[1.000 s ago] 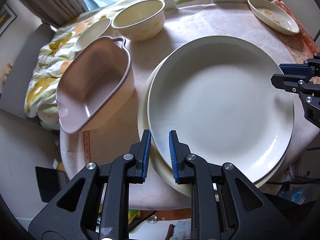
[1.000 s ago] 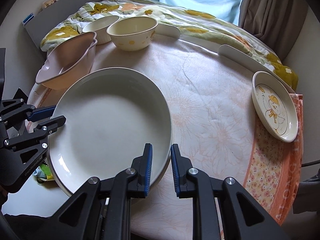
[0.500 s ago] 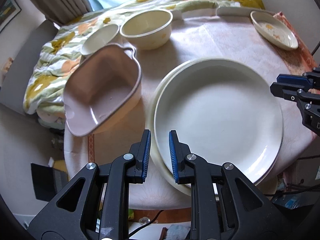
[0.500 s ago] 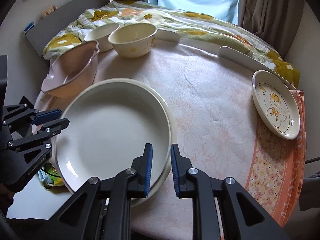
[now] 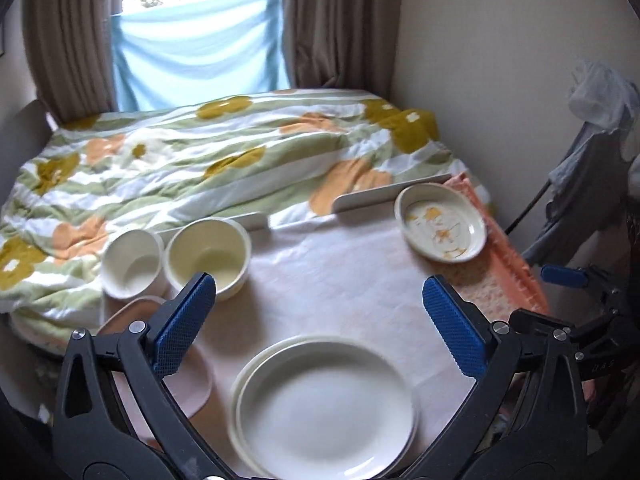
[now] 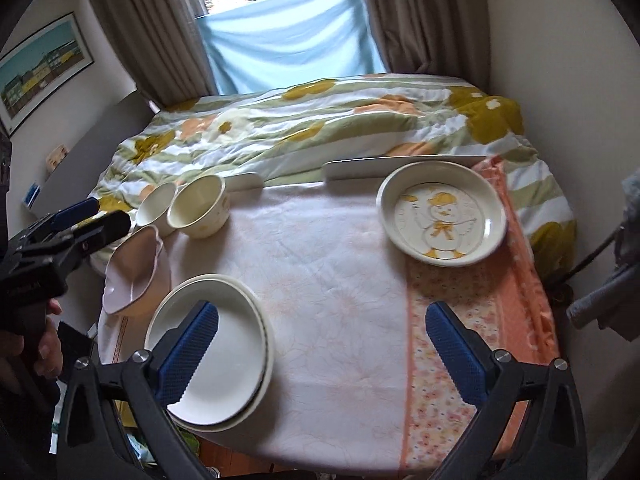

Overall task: Organize plates and bowls
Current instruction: 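Reach both tools to the duck-print plate rim and close them, then lift the duck plate with both tools and lower it onto the white plate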

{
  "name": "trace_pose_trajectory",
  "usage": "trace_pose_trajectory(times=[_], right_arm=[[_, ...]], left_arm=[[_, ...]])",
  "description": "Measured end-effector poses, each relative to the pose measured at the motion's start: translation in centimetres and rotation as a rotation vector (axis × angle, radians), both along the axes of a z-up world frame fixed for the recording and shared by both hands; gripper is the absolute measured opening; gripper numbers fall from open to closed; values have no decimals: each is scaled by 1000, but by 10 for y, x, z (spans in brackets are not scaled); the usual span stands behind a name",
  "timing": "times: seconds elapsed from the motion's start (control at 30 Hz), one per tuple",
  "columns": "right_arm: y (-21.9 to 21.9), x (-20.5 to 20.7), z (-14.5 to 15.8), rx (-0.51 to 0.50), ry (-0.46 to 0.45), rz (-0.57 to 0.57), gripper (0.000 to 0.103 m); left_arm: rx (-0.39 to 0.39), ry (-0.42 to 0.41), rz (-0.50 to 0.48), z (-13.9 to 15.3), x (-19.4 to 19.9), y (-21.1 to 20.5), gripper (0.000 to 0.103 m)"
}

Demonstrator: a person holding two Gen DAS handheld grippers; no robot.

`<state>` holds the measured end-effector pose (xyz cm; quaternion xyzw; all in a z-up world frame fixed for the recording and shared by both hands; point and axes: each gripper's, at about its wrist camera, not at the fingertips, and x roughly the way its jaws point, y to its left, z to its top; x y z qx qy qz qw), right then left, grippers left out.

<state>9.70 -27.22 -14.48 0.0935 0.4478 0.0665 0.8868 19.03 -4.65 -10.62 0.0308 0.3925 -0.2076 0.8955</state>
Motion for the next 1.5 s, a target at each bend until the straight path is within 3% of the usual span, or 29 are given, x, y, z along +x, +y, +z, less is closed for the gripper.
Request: trace_pose_trajectory(times=[0.07,0.2,0.3,0.43,0.53,0.67,0.8,1.2,1.5], right_arm=[[-23,-7,9,4,1,-78,103],[-73,-12,10,27,33,-256,103],[-105,1,-10,156,69,-314,103],[-131,26,-49,298,115,-373,100],[-143,44,-73,328,131,-401,88],[-154,70,-106,399,184,-430,62],[-155,86,-125,400,211,-428,52],[-160,108,-142,371,221,-437,17],[-160,112,-141,339,231,-430,17]], left_arm=[[-58,24,-69,4,20,-25,103],[-102,90,-169,3,62,-76,103],[-74,135,-219,-13,93,-115,100],[-14,220,-278,-54,128,-158,88],[23,298,-292,-92,154,-181,72],[20,408,-291,-137,181,-204,50],[46,469,-296,-167,193,-218,41],[72,496,-290,-191,208,-224,11],[112,438,-294,-180,200,-224,10]])
